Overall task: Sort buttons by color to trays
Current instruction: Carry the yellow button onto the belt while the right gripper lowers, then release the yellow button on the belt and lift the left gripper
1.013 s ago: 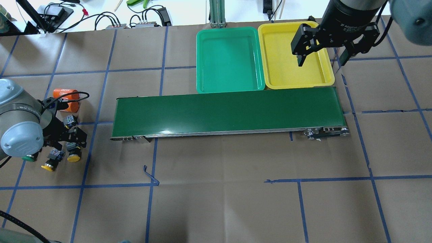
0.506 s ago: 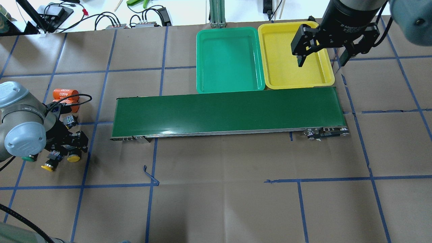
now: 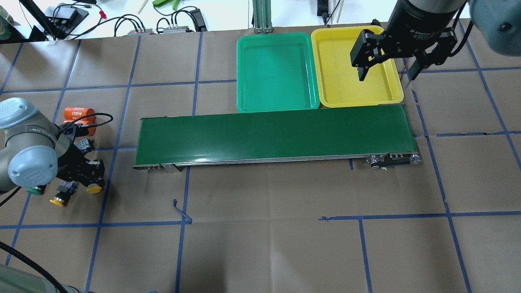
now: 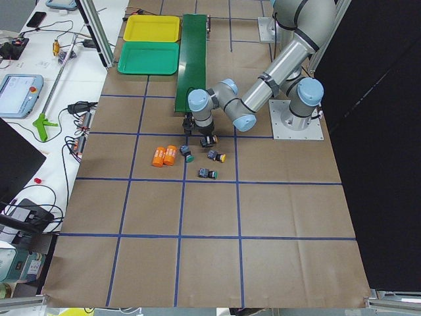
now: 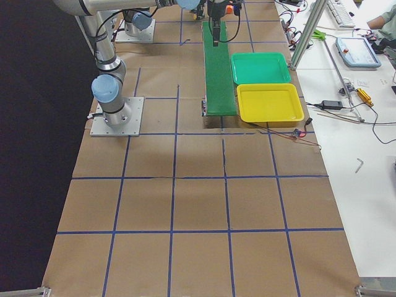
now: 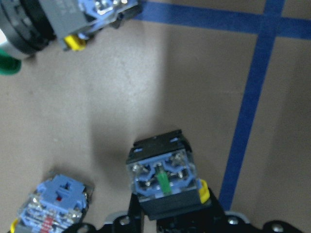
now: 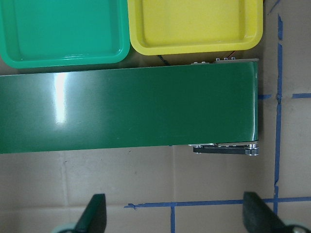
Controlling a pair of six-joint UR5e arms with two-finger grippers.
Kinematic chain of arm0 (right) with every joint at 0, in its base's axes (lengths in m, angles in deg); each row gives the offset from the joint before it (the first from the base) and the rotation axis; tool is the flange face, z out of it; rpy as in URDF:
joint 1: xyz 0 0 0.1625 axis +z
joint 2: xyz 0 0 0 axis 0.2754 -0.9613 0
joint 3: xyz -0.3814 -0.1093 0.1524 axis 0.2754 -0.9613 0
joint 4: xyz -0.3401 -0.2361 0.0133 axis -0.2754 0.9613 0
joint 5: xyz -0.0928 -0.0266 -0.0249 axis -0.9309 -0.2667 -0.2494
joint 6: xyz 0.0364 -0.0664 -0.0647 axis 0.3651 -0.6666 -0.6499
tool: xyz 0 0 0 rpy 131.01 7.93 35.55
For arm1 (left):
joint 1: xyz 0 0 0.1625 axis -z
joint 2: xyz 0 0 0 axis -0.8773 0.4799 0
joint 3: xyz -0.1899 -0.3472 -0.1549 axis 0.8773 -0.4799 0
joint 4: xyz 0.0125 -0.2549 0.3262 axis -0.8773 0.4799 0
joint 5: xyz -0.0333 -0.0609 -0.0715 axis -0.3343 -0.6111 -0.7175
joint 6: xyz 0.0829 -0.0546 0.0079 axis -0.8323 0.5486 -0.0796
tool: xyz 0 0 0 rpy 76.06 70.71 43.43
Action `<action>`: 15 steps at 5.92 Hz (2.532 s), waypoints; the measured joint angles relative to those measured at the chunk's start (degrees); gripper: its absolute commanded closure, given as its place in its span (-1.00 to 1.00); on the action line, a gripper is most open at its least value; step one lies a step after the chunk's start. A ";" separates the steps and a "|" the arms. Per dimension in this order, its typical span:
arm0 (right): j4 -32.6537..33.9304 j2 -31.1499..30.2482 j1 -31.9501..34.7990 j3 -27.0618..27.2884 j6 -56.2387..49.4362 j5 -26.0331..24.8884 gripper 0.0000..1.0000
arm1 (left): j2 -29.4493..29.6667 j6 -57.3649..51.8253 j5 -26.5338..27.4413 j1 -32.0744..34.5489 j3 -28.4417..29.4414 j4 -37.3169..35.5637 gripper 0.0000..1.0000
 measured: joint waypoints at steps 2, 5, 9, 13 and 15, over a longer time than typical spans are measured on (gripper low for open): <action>0.03 -0.05 0.28 0.10 -3.21 0.02 -1.00 | -2.20 -2.51 -0.44 6.44 8.07 6.85 0.96; 0.09 0.52 1.58 0.69 -21.16 0.77 -1.00 | -1.26 -11.18 -1.59 17.55 20.05 20.76 0.97; 0.15 0.85 6.55 5.40 -61.38 2.66 -1.00 | 0.45 -48.23 -3.47 29.11 20.50 19.74 0.99; 13.36 1.20 9.56 14.60 -77.99 2.72 -1.00 | 3.02 -69.35 -4.40 33.98 19.29 16.78 -0.31; 15.16 1.46 9.75 15.49 -78.44 2.79 -1.00 | 3.20 -69.72 -3.98 34.63 18.33 14.91 -0.80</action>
